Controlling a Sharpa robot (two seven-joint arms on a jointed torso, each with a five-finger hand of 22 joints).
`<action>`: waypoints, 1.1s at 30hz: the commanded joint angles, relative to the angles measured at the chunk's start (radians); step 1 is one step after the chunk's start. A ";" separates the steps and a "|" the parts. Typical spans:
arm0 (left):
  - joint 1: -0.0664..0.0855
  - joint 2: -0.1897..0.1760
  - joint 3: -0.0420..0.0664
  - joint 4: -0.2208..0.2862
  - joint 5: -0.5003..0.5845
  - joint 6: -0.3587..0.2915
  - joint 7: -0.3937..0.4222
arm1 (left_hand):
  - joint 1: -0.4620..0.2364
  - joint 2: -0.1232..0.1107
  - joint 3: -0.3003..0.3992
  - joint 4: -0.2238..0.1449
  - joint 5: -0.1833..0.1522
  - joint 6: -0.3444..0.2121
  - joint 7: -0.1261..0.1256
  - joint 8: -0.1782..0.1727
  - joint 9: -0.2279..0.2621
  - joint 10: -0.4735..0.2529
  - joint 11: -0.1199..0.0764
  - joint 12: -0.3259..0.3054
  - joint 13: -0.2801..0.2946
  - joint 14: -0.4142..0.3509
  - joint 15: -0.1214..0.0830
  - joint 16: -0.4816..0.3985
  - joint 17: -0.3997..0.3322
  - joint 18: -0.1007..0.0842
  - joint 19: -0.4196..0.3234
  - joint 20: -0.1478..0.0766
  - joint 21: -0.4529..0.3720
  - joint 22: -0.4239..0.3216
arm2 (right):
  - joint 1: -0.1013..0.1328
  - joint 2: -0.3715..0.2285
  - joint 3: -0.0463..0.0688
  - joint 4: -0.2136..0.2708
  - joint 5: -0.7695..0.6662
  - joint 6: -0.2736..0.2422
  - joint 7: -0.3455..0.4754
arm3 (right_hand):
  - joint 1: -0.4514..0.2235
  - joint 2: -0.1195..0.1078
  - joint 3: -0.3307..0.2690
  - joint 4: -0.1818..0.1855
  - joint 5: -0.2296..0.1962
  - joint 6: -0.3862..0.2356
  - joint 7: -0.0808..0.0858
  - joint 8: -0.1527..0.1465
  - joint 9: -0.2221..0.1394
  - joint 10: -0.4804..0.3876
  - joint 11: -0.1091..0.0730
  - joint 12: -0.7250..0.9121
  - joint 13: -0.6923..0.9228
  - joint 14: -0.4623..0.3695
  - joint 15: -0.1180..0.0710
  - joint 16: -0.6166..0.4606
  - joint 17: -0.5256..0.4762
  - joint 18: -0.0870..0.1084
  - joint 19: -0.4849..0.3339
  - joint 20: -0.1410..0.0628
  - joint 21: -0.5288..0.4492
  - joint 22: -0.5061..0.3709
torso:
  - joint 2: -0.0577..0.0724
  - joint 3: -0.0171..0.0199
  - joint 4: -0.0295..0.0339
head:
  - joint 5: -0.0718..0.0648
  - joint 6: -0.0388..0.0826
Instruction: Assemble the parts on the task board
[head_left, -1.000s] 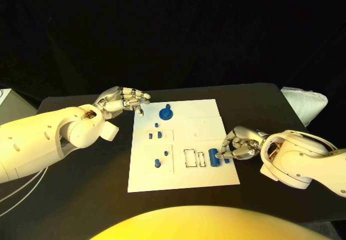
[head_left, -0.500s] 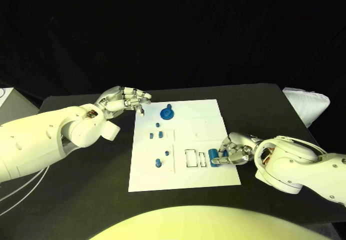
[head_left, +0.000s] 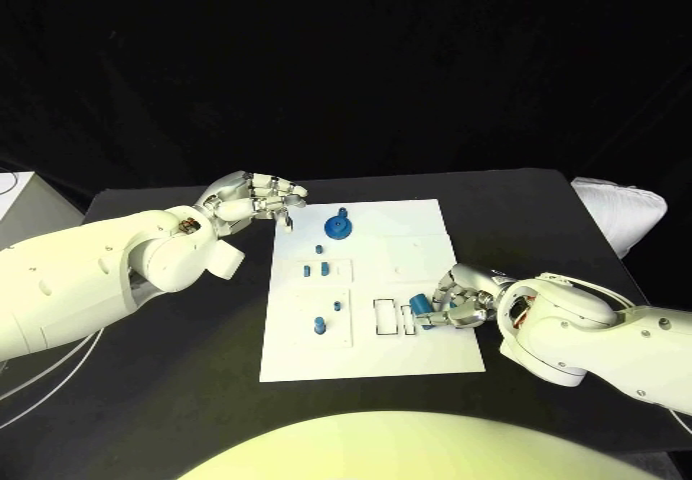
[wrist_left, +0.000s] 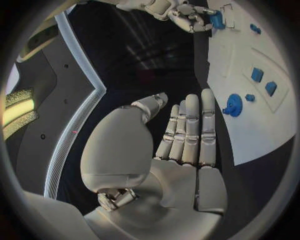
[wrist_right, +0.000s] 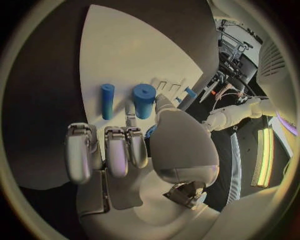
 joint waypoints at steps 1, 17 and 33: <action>-0.001 0.002 0.001 0.001 0.008 0.014 0.007 | 0.005 0.002 -0.005 0.001 -0.004 -0.005 0.004 -0.002 0.001 -0.007 -0.002 0.000 -0.001 -0.003 0.006 -0.004 -0.002 0.014 0.007 -0.003 -0.006 -0.001 | -0.012 0.016 -0.002 -0.014 -0.024 0.016 -0.027 | 0.018 0.004 -0.012 -0.002 -0.006 0.006 0.001 -0.007 -0.007 0.083 -0.005 -0.002 0.233 0.087 -0.006 0.003 0.182 -0.010 0.072 -0.002 0.003 0.201 | -0.001 0.0000 -0.0001 | 0.005 0.000; -0.003 0.001 0.001 0.002 0.008 0.016 0.005 | 0.004 0.004 -0.005 0.003 -0.004 -0.005 0.004 -0.002 0.001 -0.007 -0.002 0.000 -0.001 -0.003 0.006 -0.004 -0.001 0.014 0.007 -0.002 -0.007 -0.002 | -0.029 0.047 -0.002 -0.036 -0.031 0.025 -0.034 | 0.140 0.019 -0.027 -0.005 0.076 0.005 0.004 -0.015 -0.021 0.077 -0.003 -0.012 0.227 0.086 -0.005 0.001 0.180 -0.008 0.069 -0.001 -0.008 0.198 | -0.001 0.0003 -0.0012 | 0.002 0.000; -0.003 0.001 0.001 0.001 0.008 0.017 0.004 | 0.004 0.004 -0.005 0.003 -0.004 -0.005 0.004 -0.002 0.001 -0.007 -0.002 0.000 -0.001 -0.003 0.006 -0.004 -0.001 0.014 0.007 -0.002 -0.007 -0.002 | -0.008 0.011 0.000 0.004 0.173 -0.100 0.023 | 0.218 0.009 0.041 -0.004 0.190 0.023 0.001 -0.030 -0.044 0.079 -0.007 -0.011 0.231 0.088 -0.008 0.002 0.186 -0.009 0.072 -0.004 -0.001 0.205 | -0.001 0.0004 -0.0012 | -0.004 0.000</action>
